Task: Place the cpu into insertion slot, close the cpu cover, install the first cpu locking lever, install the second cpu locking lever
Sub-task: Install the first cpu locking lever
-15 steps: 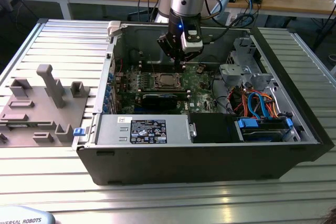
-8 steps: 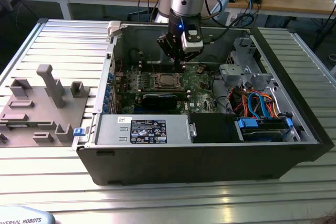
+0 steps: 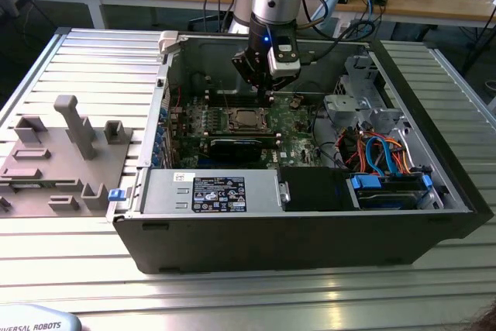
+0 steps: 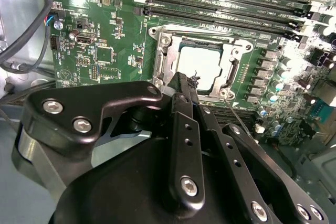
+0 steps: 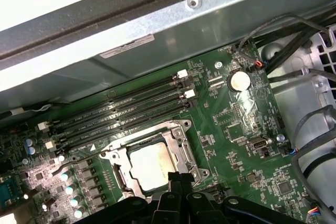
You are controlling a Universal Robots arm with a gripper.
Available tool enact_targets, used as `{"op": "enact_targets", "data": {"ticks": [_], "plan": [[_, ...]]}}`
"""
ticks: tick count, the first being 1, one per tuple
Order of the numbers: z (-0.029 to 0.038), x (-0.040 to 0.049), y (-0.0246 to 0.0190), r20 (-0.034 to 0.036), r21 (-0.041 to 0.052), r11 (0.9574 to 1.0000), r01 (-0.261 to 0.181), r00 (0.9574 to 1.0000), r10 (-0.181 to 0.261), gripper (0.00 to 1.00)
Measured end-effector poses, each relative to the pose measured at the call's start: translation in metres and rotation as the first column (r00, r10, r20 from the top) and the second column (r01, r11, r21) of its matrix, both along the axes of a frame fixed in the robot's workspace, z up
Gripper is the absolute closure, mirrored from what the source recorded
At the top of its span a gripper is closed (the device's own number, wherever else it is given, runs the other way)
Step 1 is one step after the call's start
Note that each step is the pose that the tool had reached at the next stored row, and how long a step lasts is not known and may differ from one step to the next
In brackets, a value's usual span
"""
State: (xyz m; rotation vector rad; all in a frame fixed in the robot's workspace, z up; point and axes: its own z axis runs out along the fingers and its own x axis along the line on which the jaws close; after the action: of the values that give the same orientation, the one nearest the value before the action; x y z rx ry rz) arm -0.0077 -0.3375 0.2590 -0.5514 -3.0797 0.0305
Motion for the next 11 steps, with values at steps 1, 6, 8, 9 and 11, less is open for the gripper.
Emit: {"op": "enact_targets", "data": {"ticks": [1, 6, 8, 9, 11], "plan": [[0.0000, 0.0000, 0.0000, 0.0001, 0.0000, 1.0000, -0.001, 1.0000, 0.001, 0.89], [0.0000, 0.0000, 0.0000, 0.0001, 0.0000, 1.0000, -0.007, 1.0000, 0.007, 0.89], [0.0000, 0.0000, 0.0000, 0.0000, 0.0000, 1.0000, -0.009, 1.0000, 0.009, 0.89], [0.0000, 0.0000, 0.0000, 0.0001, 0.0000, 0.9999, -0.010, 0.9999, 0.010, 0.89], [0.0000, 0.0000, 0.0000, 0.0000, 0.0000, 0.9999, -0.012, 0.9999, 0.012, 0.89]]}}
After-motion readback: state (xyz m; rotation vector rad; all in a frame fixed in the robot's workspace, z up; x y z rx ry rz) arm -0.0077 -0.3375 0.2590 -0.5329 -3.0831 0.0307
